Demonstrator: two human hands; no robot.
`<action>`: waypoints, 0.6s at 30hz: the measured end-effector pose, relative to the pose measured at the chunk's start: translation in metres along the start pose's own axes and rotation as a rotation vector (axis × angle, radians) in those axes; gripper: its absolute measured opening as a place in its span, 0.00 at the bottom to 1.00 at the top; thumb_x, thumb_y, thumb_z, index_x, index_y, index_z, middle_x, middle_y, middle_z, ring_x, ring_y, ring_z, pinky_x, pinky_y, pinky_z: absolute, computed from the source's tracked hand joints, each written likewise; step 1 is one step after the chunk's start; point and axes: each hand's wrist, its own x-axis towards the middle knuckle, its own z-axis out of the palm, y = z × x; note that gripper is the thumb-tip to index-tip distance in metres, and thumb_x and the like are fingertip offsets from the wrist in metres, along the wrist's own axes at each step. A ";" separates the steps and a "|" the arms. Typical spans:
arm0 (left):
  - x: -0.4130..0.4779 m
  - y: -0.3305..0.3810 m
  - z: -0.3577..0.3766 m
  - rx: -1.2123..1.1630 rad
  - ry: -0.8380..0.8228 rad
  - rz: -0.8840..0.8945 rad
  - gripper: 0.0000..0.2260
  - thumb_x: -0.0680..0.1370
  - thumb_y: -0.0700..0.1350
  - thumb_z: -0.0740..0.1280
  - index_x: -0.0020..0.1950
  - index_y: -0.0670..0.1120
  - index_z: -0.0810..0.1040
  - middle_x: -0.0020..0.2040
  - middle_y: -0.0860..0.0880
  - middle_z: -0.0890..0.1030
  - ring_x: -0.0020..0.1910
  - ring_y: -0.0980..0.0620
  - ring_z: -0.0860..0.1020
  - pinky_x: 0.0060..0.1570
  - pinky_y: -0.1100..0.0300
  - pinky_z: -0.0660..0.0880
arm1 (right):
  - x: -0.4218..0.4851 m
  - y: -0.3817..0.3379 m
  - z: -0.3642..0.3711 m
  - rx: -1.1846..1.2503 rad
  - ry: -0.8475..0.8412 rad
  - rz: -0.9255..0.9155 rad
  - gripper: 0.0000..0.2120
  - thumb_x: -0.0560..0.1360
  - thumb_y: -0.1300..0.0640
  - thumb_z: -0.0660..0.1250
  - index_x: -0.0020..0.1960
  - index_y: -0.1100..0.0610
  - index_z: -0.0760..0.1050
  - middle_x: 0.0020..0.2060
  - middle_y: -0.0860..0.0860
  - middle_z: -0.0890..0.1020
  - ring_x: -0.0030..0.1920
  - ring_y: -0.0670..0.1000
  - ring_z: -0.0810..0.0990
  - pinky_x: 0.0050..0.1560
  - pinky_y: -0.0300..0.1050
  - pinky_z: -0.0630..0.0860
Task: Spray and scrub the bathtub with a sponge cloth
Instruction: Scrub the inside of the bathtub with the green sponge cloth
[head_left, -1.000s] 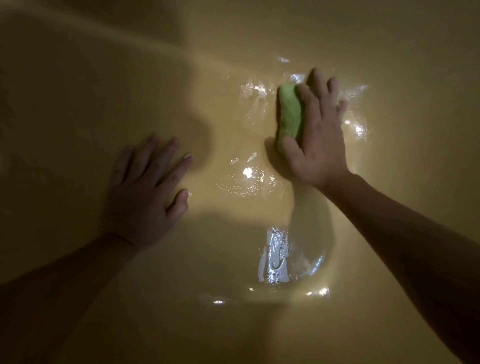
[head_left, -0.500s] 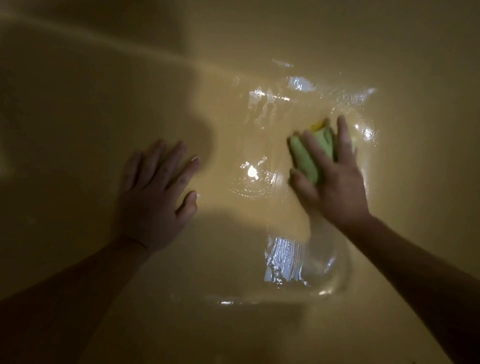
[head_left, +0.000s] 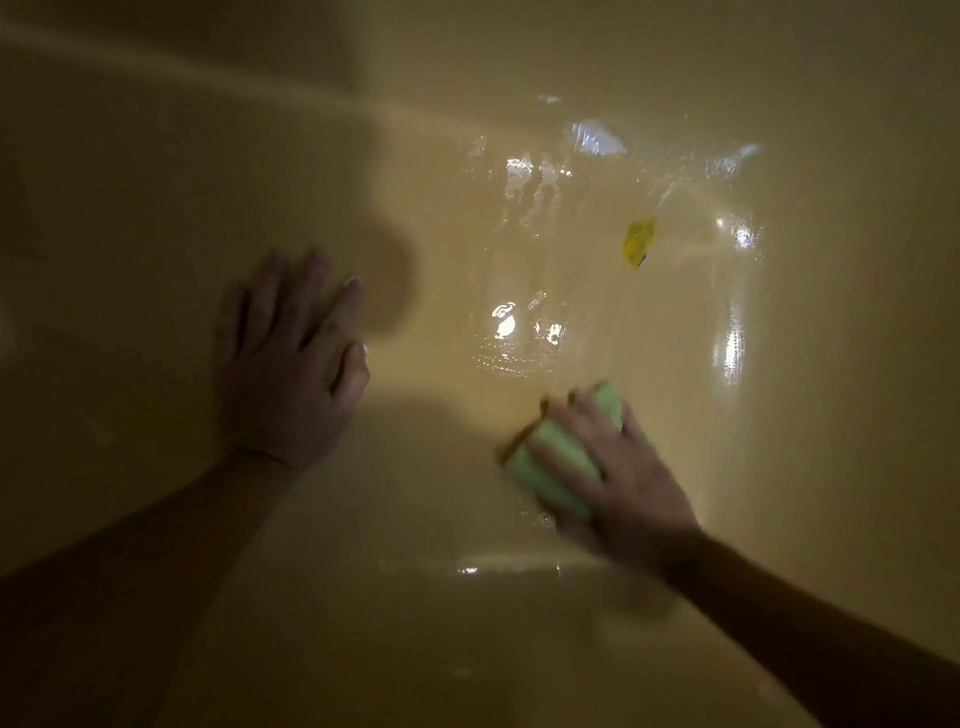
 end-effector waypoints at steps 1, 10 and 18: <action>-0.001 -0.002 -0.001 -0.003 -0.006 0.005 0.24 0.80 0.50 0.64 0.77 0.49 0.73 0.81 0.43 0.66 0.79 0.35 0.64 0.78 0.36 0.58 | 0.029 0.017 -0.006 0.002 0.067 0.068 0.33 0.75 0.47 0.70 0.77 0.52 0.64 0.78 0.63 0.65 0.78 0.67 0.62 0.70 0.75 0.64; -0.010 -0.023 -0.007 -0.022 -0.014 0.009 0.24 0.80 0.50 0.63 0.77 0.48 0.74 0.81 0.44 0.67 0.80 0.36 0.64 0.78 0.36 0.58 | 0.125 0.061 -0.041 -0.014 0.238 0.276 0.29 0.77 0.49 0.65 0.76 0.57 0.69 0.78 0.61 0.64 0.78 0.66 0.62 0.71 0.71 0.63; -0.012 -0.035 -0.011 -0.061 -0.025 0.009 0.24 0.81 0.52 0.62 0.76 0.48 0.75 0.80 0.44 0.68 0.79 0.36 0.65 0.79 0.38 0.56 | -0.041 -0.045 0.000 0.180 0.062 0.699 0.30 0.79 0.43 0.61 0.79 0.50 0.61 0.83 0.51 0.53 0.82 0.61 0.52 0.73 0.77 0.58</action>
